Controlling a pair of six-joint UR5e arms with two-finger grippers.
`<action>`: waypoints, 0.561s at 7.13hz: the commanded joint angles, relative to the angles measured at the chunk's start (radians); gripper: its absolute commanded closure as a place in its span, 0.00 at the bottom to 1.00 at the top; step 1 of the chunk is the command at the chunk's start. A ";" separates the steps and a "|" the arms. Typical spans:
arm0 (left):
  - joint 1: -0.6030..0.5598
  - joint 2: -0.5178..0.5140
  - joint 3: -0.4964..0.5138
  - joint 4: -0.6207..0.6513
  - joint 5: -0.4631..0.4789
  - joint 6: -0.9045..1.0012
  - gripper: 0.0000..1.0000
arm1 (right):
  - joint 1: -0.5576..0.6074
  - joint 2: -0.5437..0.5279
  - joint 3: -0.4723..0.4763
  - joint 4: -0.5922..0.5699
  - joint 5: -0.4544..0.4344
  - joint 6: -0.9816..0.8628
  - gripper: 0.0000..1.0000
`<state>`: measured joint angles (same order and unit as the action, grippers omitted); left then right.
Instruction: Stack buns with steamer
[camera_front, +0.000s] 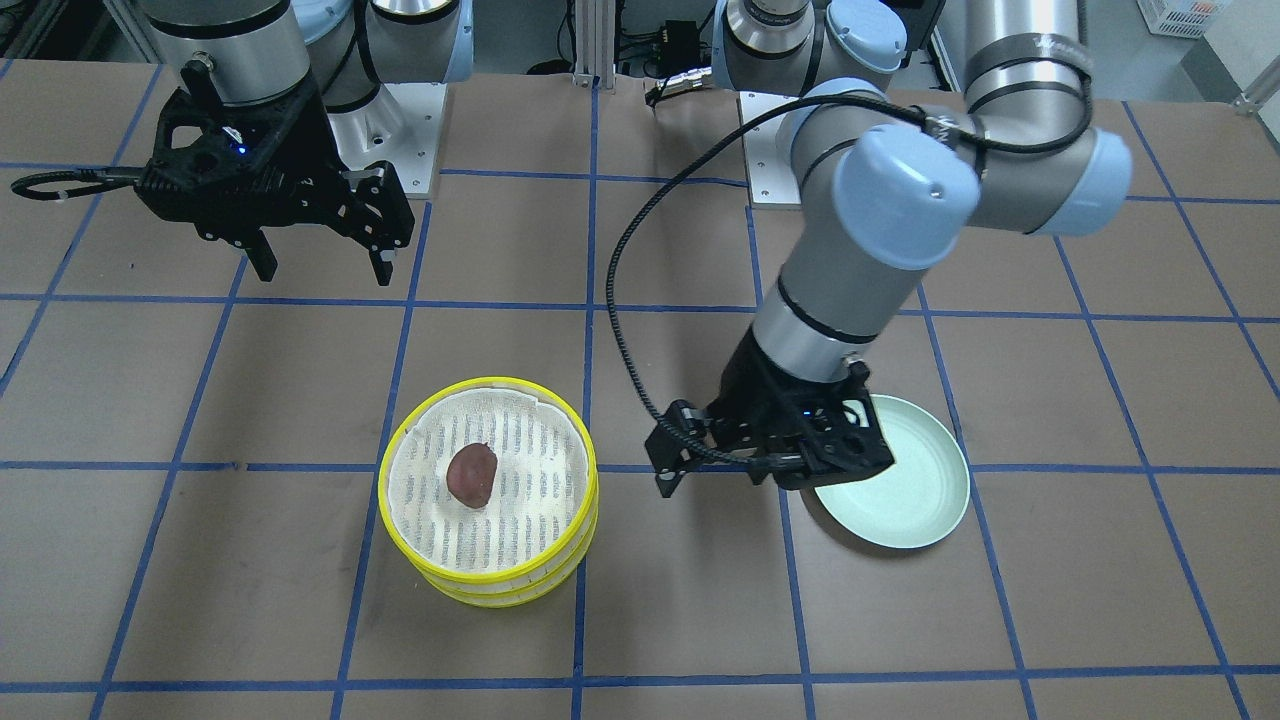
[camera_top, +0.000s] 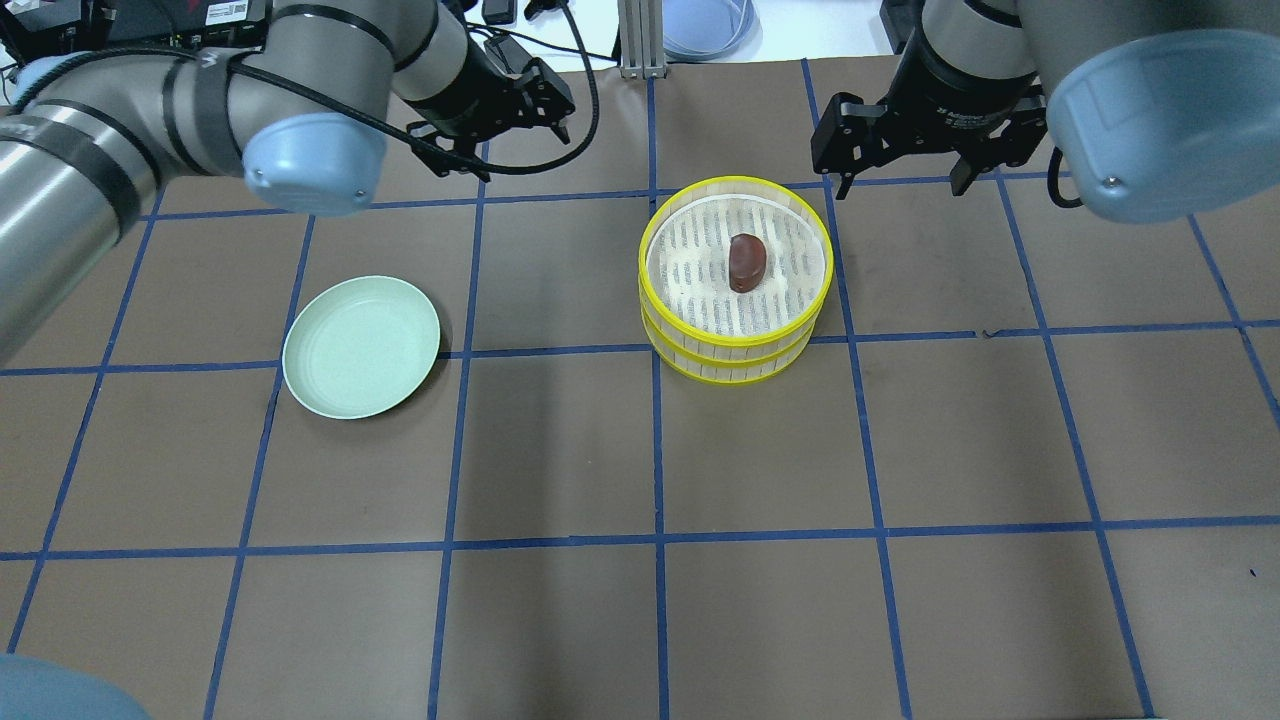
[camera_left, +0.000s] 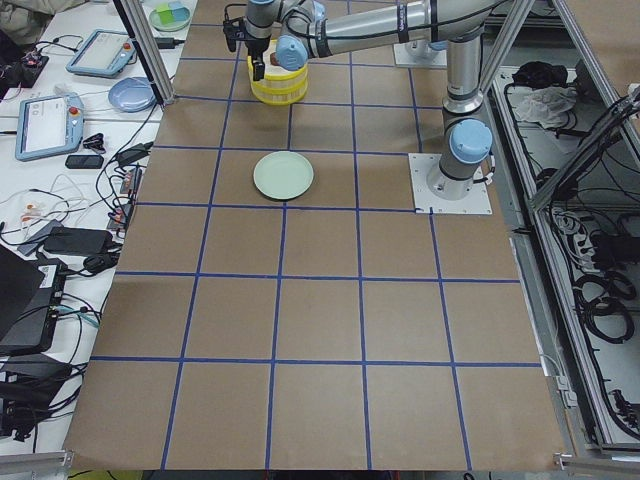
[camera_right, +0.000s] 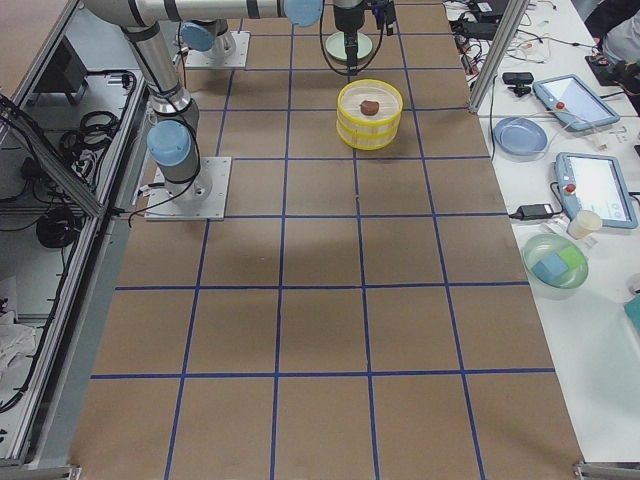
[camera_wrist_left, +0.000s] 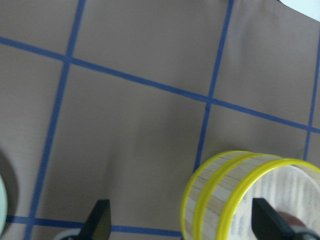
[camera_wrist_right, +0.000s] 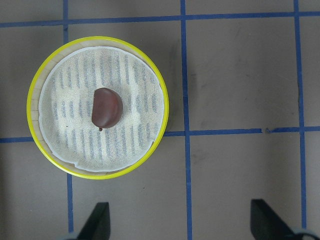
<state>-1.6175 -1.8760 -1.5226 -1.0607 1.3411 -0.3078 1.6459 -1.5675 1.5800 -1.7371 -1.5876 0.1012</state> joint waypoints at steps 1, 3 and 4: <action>0.140 0.069 0.005 -0.150 0.015 0.196 0.00 | 0.002 0.000 0.000 0.010 -0.006 0.002 0.00; 0.175 0.141 0.005 -0.344 0.221 0.330 0.00 | 0.002 0.003 0.000 -0.001 -0.005 0.000 0.00; 0.176 0.177 0.005 -0.388 0.230 0.334 0.00 | 0.000 0.001 0.000 0.007 -0.008 0.000 0.00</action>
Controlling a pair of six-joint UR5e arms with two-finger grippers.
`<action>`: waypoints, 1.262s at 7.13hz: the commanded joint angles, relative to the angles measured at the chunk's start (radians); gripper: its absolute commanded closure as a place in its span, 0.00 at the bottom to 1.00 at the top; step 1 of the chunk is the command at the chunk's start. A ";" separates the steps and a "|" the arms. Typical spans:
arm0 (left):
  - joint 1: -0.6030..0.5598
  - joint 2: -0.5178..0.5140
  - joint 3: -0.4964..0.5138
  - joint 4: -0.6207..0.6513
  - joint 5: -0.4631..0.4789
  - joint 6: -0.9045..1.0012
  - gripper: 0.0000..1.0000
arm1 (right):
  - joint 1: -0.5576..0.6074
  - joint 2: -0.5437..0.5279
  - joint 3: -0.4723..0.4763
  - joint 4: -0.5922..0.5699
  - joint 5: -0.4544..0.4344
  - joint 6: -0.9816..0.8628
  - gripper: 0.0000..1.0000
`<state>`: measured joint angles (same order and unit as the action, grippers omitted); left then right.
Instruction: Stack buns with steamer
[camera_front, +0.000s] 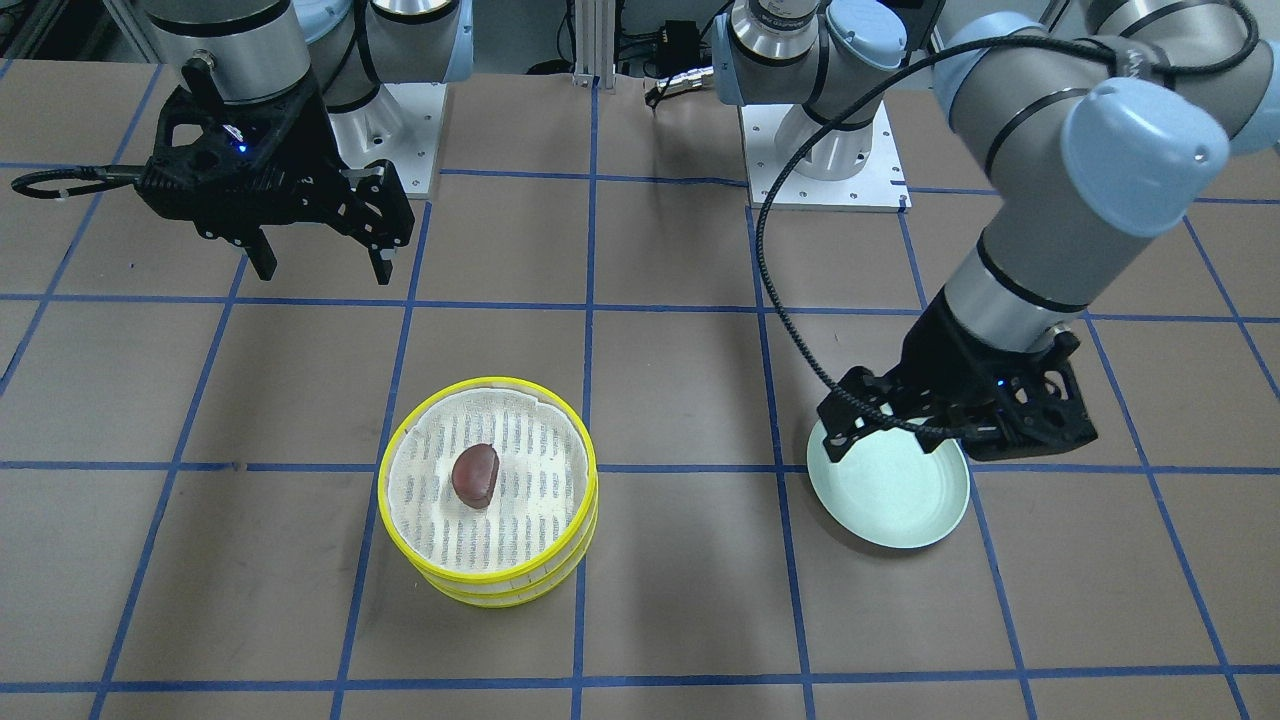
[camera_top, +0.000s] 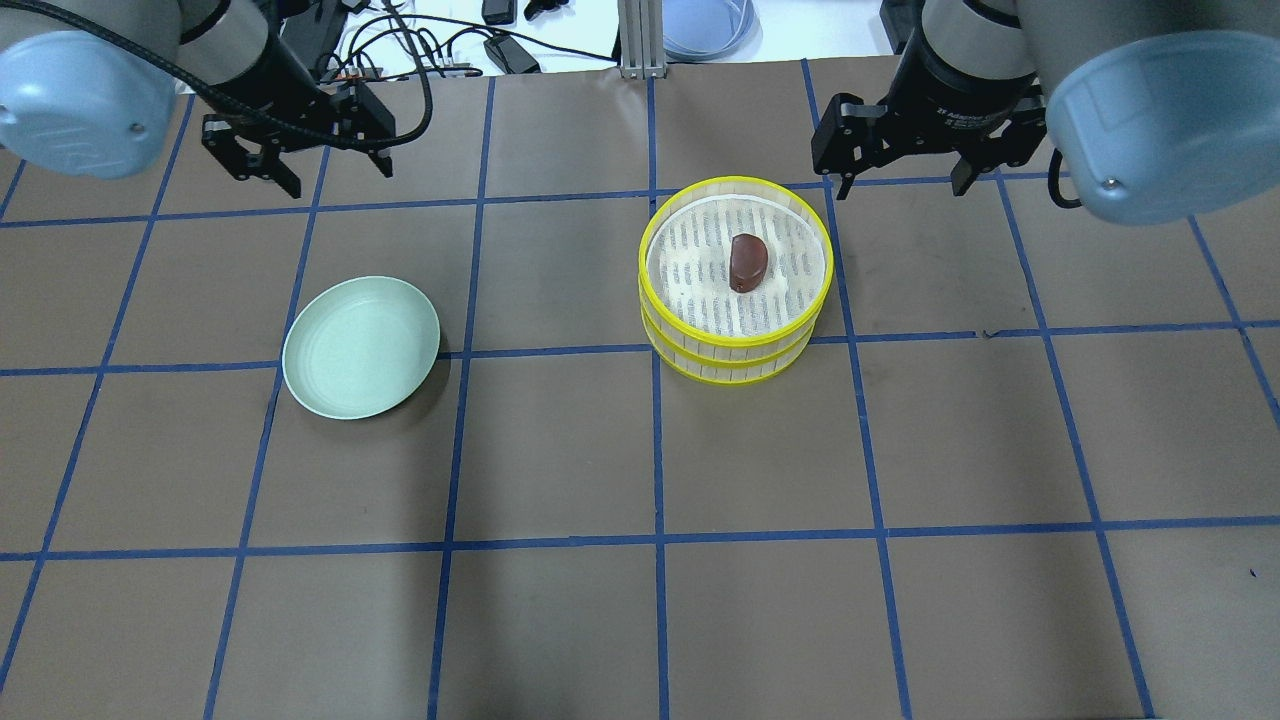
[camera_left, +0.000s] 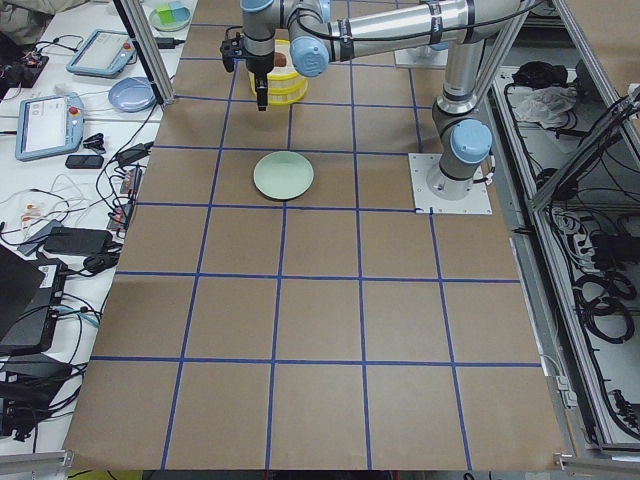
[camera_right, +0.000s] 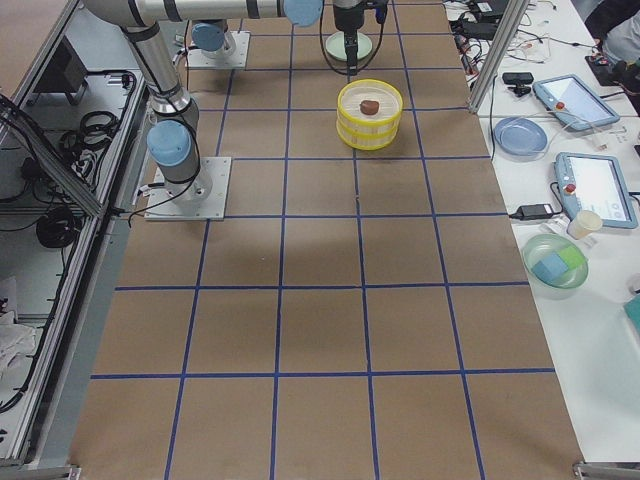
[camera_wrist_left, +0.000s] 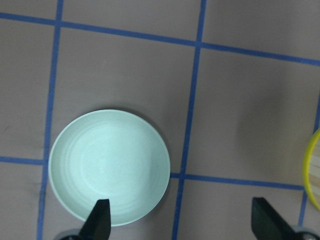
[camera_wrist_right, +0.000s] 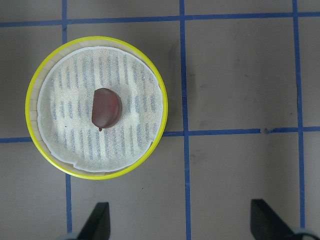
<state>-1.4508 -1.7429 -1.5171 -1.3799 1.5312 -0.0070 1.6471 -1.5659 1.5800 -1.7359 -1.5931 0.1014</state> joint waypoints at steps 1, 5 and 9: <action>0.006 0.084 -0.001 -0.137 0.062 0.033 0.00 | -0.001 0.001 0.000 -0.005 0.002 0.000 0.00; -0.016 0.132 -0.014 -0.185 0.056 -0.074 0.00 | 0.000 0.003 0.002 -0.007 0.007 0.000 0.00; -0.039 0.132 -0.018 -0.186 0.061 -0.031 0.00 | 0.000 0.006 0.002 -0.007 0.007 0.000 0.00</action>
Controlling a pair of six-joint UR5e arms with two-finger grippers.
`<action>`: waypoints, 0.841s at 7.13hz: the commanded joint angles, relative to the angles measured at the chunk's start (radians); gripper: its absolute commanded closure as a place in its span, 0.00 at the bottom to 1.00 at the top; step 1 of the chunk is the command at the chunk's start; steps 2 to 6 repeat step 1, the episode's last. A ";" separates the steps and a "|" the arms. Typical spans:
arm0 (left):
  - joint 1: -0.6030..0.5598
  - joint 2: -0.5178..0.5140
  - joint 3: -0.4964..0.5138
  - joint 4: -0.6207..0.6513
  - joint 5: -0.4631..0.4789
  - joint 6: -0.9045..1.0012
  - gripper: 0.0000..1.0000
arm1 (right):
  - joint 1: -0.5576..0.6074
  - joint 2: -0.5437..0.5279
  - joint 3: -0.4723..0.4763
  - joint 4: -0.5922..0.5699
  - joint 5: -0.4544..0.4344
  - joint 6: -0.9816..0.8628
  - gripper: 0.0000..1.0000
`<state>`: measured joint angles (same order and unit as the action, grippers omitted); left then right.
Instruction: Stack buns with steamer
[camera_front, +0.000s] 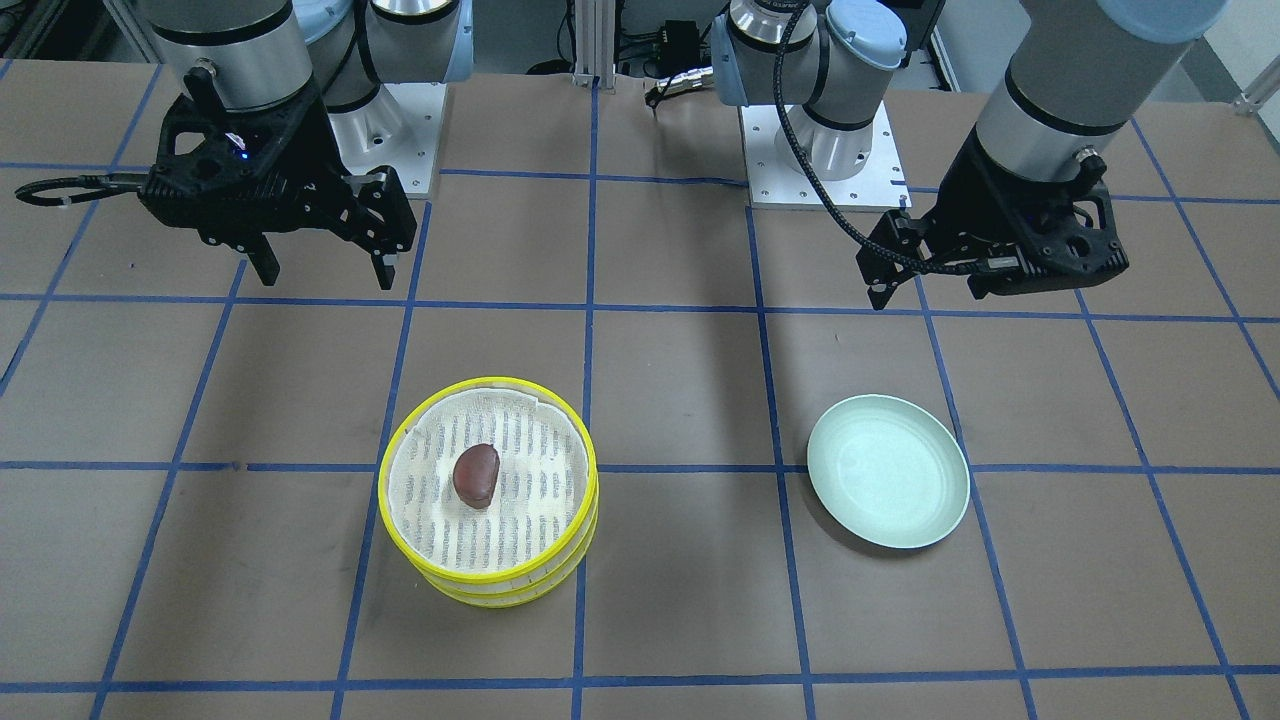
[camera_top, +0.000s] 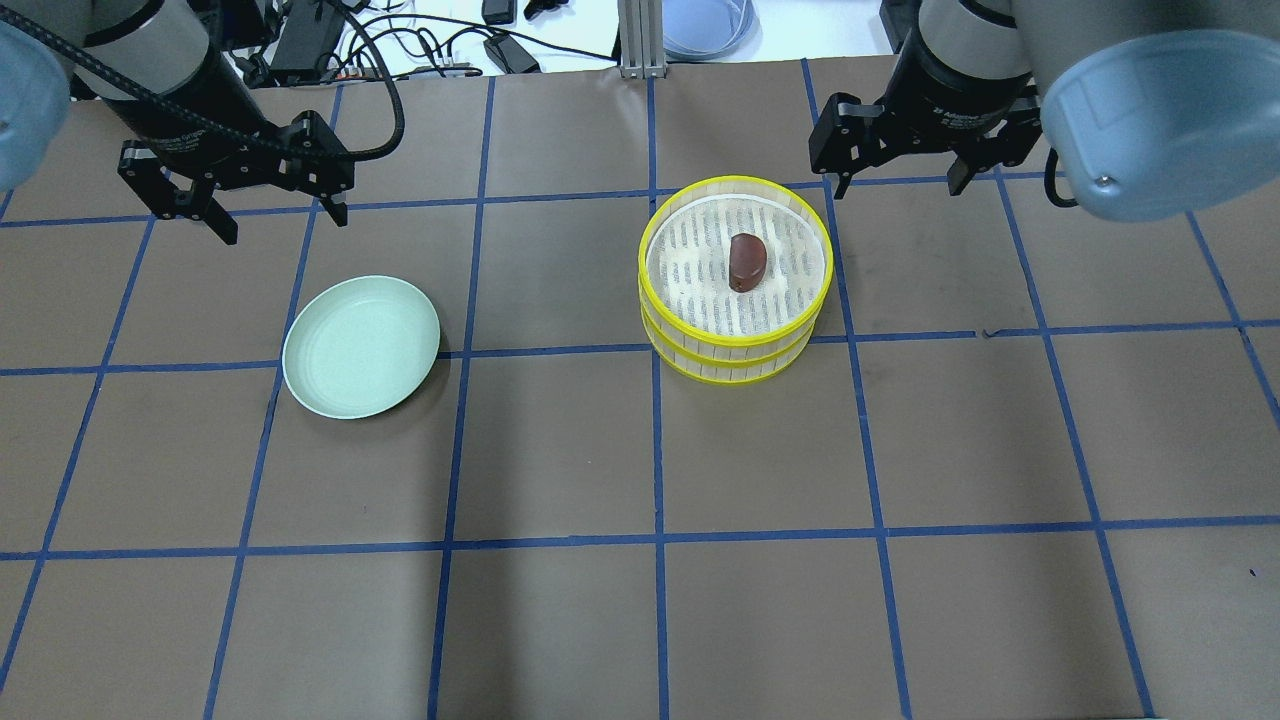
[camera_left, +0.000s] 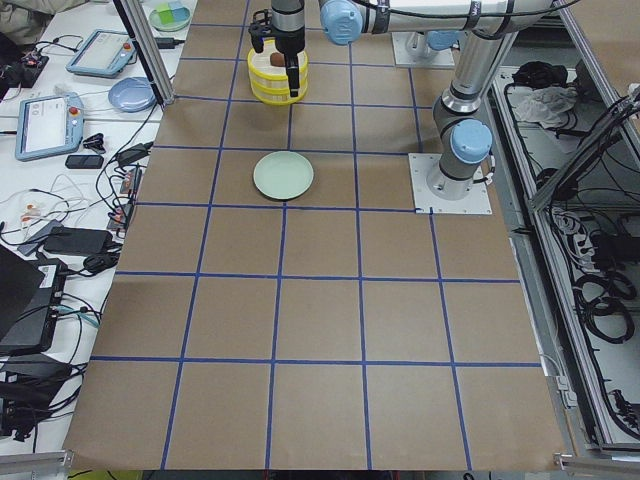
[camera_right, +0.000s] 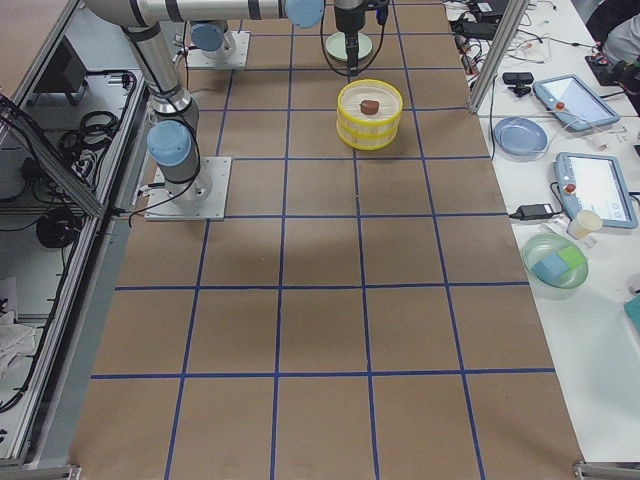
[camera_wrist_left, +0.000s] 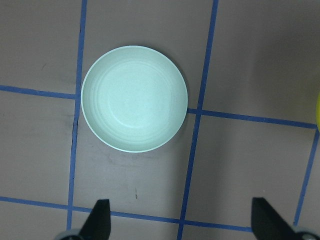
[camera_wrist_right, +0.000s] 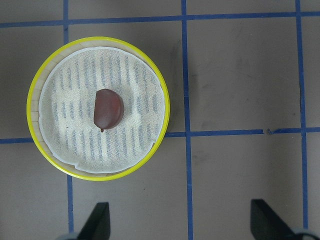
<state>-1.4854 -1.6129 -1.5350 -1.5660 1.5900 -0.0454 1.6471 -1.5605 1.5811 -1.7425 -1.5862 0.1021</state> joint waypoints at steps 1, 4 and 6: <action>-0.001 0.002 -0.001 0.000 0.002 0.007 0.00 | 0.000 0.000 0.000 0.001 -0.003 0.001 0.00; -0.001 0.002 -0.001 0.000 0.002 0.007 0.00 | 0.000 0.000 0.000 0.001 -0.003 0.001 0.00; -0.001 0.002 -0.001 0.000 0.002 0.007 0.00 | 0.000 0.000 0.000 0.001 -0.003 0.001 0.00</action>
